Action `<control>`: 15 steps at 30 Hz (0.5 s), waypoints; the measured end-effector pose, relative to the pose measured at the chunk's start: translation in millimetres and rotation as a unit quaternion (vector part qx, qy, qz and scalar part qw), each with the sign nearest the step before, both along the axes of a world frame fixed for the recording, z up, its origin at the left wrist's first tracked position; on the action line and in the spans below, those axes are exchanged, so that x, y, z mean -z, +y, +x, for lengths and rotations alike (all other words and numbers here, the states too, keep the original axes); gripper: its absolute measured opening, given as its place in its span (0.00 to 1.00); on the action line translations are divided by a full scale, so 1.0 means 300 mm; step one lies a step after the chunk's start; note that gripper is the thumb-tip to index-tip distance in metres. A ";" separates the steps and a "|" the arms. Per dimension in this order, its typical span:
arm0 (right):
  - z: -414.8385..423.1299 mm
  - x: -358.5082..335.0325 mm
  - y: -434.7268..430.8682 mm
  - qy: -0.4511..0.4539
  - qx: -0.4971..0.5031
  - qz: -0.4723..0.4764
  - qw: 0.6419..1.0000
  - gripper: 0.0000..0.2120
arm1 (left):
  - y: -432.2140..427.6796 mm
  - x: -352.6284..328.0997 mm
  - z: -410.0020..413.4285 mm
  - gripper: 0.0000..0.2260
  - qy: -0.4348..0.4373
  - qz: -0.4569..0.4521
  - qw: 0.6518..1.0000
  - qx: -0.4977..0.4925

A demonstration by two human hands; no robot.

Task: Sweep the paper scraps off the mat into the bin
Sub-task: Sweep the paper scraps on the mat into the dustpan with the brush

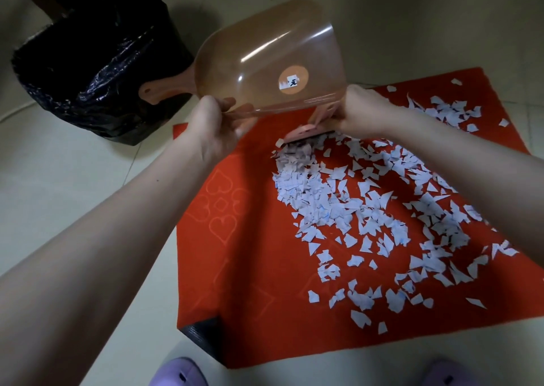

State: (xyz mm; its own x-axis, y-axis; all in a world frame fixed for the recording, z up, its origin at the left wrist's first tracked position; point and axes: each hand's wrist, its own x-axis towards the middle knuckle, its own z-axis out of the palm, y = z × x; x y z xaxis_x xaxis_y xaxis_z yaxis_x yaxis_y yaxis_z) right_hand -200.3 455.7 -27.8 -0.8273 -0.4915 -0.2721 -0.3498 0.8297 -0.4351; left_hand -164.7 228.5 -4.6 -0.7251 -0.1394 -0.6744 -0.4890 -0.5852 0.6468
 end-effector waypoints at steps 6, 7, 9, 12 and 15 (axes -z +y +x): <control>-0.002 -0.097 0.042 -0.024 0.051 -0.075 0.996 0.10 | -0.008 -0.014 -0.004 0.08 0.002 0.030 0.999 -0.010; -0.013 -0.090 0.039 -0.010 0.068 -0.081 0.994 0.08 | -0.008 -0.017 -0.006 0.08 0.001 0.030 1.000 -0.010; -0.032 -0.056 0.018 0.020 0.104 -0.067 0.992 0.05 | -0.009 -0.020 -0.006 0.08 0.002 0.032 0.999 -0.011; -0.034 0.007 -0.033 0.080 0.087 -0.016 0.993 0.11 | -0.001 -0.019 0.004 0.08 0.000 0.027 1.000 -0.015; -0.015 0.063 -0.082 0.073 0.050 0.009 0.996 0.14 | 0.018 -0.020 0.023 0.08 0.001 0.021 1.000 -0.012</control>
State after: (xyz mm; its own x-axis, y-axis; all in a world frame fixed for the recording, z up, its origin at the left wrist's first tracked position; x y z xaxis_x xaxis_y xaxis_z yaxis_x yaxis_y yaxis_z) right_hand -204.8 431.2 -46.7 -0.9032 -0.4011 -0.1526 -0.3240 0.8705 -0.3705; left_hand -157.8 233.8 1.4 -0.7234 -0.1281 -0.6784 -0.4730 -0.6239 0.6221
